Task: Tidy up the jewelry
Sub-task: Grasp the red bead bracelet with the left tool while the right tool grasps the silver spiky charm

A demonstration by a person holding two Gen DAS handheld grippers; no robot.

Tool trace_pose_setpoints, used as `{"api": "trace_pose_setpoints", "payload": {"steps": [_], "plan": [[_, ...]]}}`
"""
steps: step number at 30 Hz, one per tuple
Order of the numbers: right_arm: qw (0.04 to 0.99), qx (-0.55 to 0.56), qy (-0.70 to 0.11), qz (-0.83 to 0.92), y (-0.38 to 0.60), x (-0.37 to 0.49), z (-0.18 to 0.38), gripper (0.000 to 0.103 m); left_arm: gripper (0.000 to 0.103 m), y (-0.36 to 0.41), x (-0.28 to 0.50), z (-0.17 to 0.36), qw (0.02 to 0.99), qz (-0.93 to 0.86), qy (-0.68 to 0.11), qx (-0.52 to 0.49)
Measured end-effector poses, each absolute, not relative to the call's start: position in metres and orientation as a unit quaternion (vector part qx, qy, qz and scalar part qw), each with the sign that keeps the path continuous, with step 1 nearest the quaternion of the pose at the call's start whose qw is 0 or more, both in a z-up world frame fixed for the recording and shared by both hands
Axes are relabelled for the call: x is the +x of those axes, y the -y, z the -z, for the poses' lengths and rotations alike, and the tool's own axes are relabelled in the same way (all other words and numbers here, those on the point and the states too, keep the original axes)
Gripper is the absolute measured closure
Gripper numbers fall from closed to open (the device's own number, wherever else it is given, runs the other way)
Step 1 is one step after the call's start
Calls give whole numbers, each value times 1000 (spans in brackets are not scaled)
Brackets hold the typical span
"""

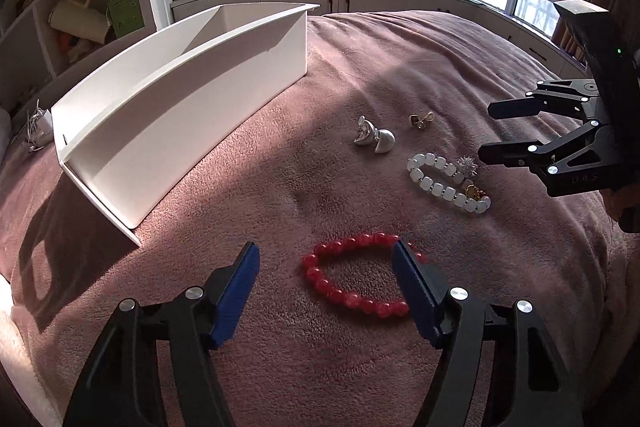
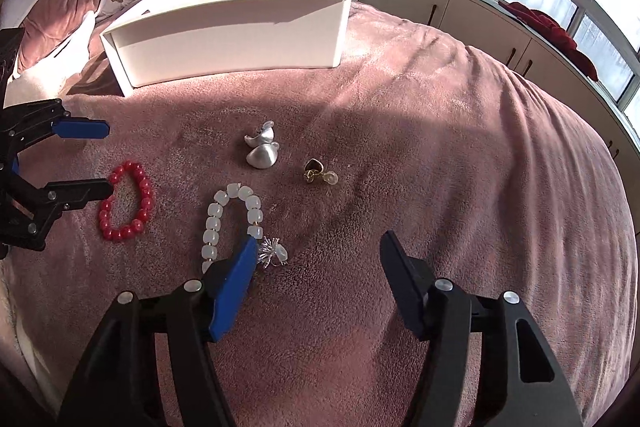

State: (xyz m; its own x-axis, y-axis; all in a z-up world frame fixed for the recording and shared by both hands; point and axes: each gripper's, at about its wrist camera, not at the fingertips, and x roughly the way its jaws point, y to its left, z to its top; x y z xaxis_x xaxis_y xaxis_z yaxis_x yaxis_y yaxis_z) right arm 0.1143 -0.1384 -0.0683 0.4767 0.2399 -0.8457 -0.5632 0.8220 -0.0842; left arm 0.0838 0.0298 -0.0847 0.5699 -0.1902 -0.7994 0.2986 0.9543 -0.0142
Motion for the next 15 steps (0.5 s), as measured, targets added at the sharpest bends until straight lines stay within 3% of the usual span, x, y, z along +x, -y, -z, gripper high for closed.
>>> {"api": "trace_pose_setpoints", "payload": {"steps": [5, 9, 15], "plan": [[824, -186, -476, -245, 133, 118, 84, 46, 46, -25, 88, 100, 868, 146, -469, 69], [820, -184, -482, -250, 131, 120, 88, 49, 62, -25, 91, 109, 859, 166, -481, 57], [811, -165, -496, -264, 131, 123, 92, 62, 72, -28, 93, 110, 856, 179, -484, 37]]}}
